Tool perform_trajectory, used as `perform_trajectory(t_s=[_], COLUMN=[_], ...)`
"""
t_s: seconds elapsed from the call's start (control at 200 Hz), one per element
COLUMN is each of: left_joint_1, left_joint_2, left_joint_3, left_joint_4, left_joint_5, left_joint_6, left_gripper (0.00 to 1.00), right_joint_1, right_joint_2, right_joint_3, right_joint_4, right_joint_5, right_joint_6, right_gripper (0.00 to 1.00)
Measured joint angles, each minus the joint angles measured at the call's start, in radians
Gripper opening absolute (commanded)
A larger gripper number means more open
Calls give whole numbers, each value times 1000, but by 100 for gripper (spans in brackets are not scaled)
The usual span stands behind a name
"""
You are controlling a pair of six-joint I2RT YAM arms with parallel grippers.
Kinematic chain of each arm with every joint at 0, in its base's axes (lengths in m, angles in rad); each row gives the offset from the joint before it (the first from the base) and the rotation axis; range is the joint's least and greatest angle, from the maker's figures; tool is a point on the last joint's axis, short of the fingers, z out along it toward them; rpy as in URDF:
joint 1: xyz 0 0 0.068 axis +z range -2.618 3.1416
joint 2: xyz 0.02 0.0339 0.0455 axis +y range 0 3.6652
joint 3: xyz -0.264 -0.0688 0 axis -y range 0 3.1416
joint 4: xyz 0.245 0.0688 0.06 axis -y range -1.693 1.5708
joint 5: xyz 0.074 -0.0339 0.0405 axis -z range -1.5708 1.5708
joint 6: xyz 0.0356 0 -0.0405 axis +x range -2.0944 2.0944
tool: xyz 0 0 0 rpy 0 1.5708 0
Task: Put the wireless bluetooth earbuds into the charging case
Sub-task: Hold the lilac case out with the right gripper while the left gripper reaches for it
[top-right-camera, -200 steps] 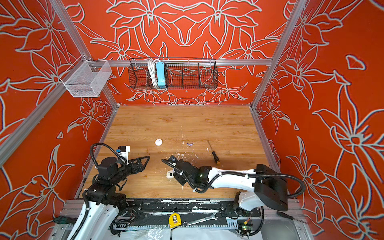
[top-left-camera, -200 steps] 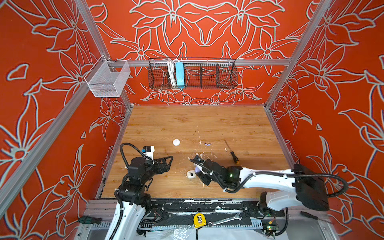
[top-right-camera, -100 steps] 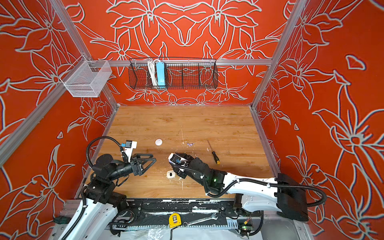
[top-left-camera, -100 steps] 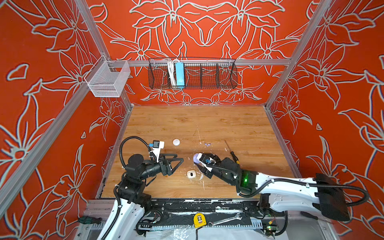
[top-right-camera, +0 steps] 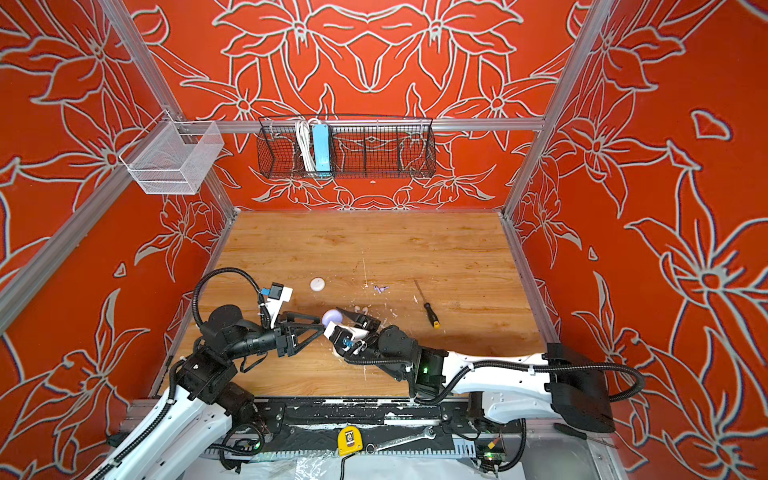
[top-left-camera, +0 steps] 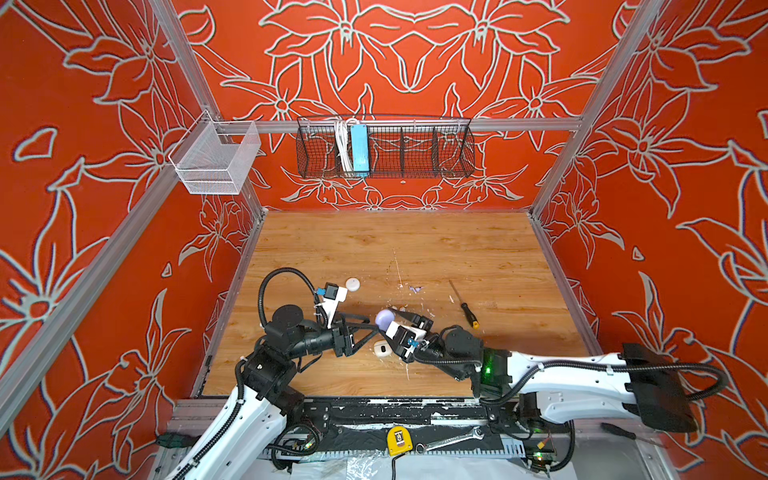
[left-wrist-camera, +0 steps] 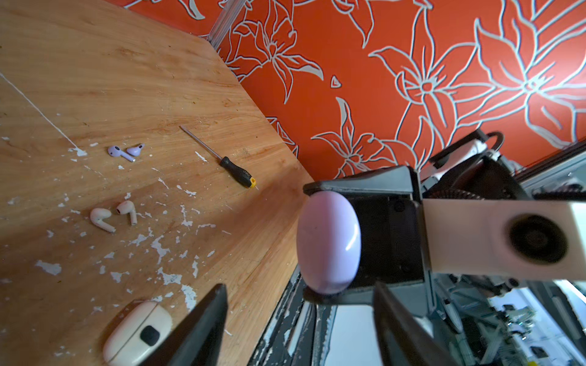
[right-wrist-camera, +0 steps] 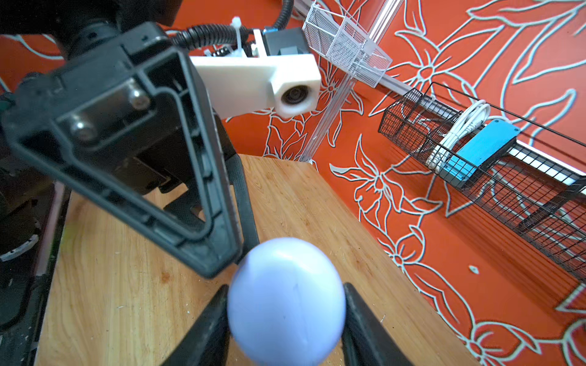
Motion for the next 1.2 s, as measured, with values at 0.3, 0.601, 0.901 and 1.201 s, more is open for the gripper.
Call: perform_trajectory(t_s=[0.3,0.601,0.901,1.201], left_joint_1=[-45,-98,-131,-141], left_joint_2=[10,68,97,129], left_joint_3=[14,35,47,53], left_joint_4=[2,5,19,37], left_joint_5=[-48,-78,-111,-132], left_joint_6=[18,27,38,39], left_gripper=[57,52,45,42], right_joint_1=[0,6,12,20], right_joint_2=[22,22,22,24], right_joint_3=[0,1,1,1], right_joint_4=[28,29,29,29], right_joint_5=[21,21,21,21], right_joint_6=[-36,-37,-40,-51], right_gripper=[27,27,27,27])
